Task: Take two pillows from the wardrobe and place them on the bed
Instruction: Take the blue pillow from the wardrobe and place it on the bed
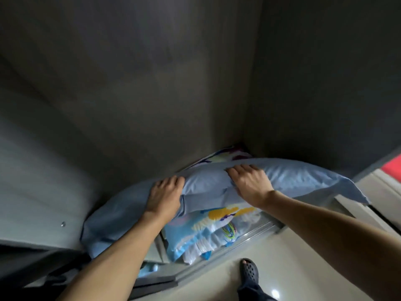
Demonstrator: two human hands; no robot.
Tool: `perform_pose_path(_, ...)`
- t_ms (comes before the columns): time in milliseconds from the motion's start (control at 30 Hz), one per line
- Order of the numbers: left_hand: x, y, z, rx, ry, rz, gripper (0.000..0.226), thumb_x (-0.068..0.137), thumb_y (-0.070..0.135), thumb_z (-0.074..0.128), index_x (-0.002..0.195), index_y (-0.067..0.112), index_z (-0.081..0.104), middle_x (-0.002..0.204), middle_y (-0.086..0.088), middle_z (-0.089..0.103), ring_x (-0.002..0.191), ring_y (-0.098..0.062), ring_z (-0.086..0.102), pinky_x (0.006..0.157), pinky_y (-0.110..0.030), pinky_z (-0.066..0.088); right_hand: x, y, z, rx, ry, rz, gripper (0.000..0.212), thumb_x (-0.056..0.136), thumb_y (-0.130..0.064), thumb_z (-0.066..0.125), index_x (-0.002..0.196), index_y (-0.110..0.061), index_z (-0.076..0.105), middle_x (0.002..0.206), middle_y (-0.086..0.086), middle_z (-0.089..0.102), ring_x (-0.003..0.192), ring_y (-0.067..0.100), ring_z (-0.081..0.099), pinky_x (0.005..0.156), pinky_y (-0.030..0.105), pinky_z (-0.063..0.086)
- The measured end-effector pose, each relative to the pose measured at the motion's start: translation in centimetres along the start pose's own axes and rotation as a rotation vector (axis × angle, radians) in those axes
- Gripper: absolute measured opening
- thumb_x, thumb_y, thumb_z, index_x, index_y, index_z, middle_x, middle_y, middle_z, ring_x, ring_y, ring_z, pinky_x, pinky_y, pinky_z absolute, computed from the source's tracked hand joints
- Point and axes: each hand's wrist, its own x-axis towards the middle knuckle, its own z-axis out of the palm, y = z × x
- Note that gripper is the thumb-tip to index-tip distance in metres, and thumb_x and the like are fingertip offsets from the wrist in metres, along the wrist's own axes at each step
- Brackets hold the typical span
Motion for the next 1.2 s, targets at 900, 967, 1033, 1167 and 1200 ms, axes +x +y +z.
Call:
perform_pose_path(900,-2.6,48.4,-12.8,-0.003,0.122,0.843,0.034,0.068,0.002,0.063,0.101,0.011,0.062,0.089,-0.007,0.067,0.08,-0.03,0.066,0.064,-0.036,0.052,-48.4,23.3,-15.8,-0.216,0.055,0.694,0.014,0.074,-0.015,0.075,0.084,-0.017,0.065,0.078,0.002,0.069,0.073,0.024,0.069,0.059,0.032,0.051)
perform_pose_path(967,-2.6,52.7,-13.8,-0.017,0.122,0.888,0.032,0.065,-0.001,0.063,0.095,0.009,0.063,0.083,-0.009,0.067,0.074,-0.032,0.066,0.059,-0.037,0.052,-51.5,26.0,-16.7,-0.239,0.03,0.747,0.015,0.088,-0.017,0.058,0.102,-0.017,0.063,0.095,0.003,0.067,0.09,0.026,0.066,0.072,0.037,0.049)
perform_pose_path(1033,-2.3,56.4,-14.3,-0.029,0.103,0.92,0.031,0.065,-0.001,0.063,0.094,0.009,0.062,0.081,-0.009,0.066,0.073,-0.032,0.066,0.058,-0.037,0.052,-53.9,28.3,-17.7,-0.26,0.044,0.773,0.016,0.09,-0.016,0.055,0.104,-0.016,0.062,0.096,0.005,0.067,0.092,0.027,0.065,0.074,0.038,0.049)
perform_pose_path(1167,0.5,62.7,-14.2,-0.095,0.133,0.988,0.037,0.08,0.007,0.048,0.117,0.013,0.05,0.106,-0.007,0.062,0.098,-0.03,0.059,0.079,-0.04,0.046,-56.9,32.9,-18.9,-0.299,0.045,0.842,0.012,0.087,-0.012,0.059,0.097,-0.014,0.064,0.091,0.006,0.069,0.087,0.028,0.066,0.073,0.038,0.05)
perform_pose_path(1200,1.4,64.1,-14.1,-0.115,0.135,0.998,0.035,0.08,0.008,0.049,0.115,0.014,0.049,0.106,-0.006,0.061,0.098,-0.029,0.059,0.078,-0.041,0.045,-57.3,34.2,-18.9,-0.307,0.039,0.858,0.015,0.09,-0.014,0.054,0.103,-0.015,0.063,0.097,0.005,0.068,0.093,0.027,0.065,0.077,0.038,0.048)
